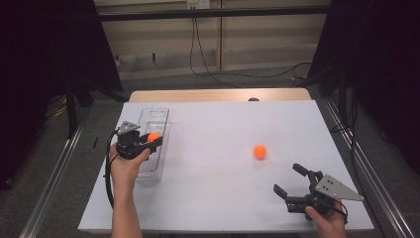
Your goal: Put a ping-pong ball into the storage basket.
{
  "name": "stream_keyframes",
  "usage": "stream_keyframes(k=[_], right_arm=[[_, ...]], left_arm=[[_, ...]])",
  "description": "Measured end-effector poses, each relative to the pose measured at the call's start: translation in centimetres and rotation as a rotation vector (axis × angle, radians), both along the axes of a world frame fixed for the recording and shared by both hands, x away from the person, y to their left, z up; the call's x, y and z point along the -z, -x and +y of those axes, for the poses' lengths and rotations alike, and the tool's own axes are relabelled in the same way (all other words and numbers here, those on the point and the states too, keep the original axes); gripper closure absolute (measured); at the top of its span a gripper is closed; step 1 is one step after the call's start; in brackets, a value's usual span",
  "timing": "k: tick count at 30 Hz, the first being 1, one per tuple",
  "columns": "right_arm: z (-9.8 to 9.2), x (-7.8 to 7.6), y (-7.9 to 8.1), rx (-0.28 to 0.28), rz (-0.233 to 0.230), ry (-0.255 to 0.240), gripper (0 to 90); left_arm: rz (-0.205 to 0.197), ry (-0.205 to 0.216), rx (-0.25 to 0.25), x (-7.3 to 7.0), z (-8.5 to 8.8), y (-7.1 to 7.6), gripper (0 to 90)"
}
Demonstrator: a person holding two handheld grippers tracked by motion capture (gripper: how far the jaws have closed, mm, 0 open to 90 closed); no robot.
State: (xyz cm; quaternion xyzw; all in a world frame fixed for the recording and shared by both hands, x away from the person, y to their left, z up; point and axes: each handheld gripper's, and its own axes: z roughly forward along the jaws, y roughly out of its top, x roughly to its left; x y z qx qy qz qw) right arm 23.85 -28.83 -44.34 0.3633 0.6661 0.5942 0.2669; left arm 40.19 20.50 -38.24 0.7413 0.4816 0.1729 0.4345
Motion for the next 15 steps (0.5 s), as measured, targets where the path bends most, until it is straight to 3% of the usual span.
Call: stream_keyframes(k=[15], right_arm=[[-0.02,-0.01,-0.01,0.000,-0.001,0.001,4.2]], left_arm=[[-0.003,-0.023,-0.036,0.45,0.57,-0.11,50.6]])
